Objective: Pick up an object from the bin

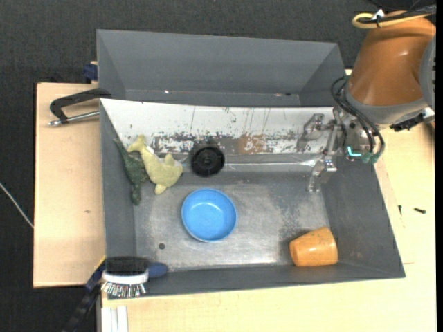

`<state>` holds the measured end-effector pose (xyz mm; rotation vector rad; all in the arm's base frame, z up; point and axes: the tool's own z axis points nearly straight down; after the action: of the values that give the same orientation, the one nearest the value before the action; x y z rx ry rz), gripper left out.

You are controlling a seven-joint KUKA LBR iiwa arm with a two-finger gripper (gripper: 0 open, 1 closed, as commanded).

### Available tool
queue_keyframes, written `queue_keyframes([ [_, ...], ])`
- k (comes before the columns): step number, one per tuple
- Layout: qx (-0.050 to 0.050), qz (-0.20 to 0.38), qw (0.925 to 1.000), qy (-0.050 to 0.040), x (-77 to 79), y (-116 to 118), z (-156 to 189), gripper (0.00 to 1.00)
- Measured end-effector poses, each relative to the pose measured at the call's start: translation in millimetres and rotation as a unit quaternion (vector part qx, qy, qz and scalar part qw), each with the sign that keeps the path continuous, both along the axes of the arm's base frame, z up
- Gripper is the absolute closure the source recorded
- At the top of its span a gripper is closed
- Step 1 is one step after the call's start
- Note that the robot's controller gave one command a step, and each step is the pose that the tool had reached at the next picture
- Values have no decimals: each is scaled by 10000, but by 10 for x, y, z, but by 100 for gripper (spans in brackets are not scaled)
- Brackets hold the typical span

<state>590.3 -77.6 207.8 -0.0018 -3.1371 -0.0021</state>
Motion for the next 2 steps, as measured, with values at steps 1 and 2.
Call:
queue_keyframes([
  [1, -2, 147, 9999, -57, -17, 915, -1370, 0],
  [2, 22, 626, 9980, -33, -312, 1770, -1052, 0],
])
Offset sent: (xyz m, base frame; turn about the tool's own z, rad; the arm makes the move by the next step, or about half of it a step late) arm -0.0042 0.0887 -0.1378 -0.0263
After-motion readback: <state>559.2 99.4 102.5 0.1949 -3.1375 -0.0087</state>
